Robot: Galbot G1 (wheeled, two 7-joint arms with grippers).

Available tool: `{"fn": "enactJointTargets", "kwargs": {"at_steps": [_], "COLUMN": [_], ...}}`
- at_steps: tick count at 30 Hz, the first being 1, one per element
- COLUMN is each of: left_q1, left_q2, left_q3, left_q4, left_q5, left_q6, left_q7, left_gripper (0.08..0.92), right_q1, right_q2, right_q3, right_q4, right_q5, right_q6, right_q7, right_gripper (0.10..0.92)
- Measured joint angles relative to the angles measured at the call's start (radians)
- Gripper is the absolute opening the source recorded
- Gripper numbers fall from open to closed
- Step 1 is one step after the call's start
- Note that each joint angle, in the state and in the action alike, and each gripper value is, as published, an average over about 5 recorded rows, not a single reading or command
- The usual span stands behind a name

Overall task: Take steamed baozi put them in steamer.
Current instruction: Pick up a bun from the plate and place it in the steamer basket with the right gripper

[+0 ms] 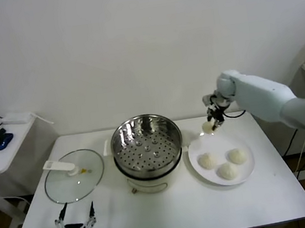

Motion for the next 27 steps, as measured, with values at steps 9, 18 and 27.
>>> {"fn": "enactJointTargets", "kwargs": {"at_steps": [9, 18, 27], "left_q1": [0.0, -0.005, -0.013], "left_q2": [0.002, 0.0, -0.009], "left_q3": [0.013, 0.028, 0.03], "left_q4": [0.005, 0.002, -0.009], "left_q5": [0.015, 0.023, 0.024], "left_q6": [-0.007, -0.006, 0.004], "left_q7": [-0.001, -0.002, -0.002], "left_gripper": [0.823, 0.823, 0.823], "right_q1": [0.166, 0.186, 0.12], "right_q2": [0.061, 0.177, 0.277], "right_q3": [-0.082, -0.087, -0.069], "right_q4": [0.086, 0.08, 0.034], "right_q5": [0.062, -0.014, -0.099], "right_q6": [0.177, 0.397, 0.521], "right_q7": [0.016, 0.057, 0.078], "right_gripper": [0.484, 0.522, 0.535]}}
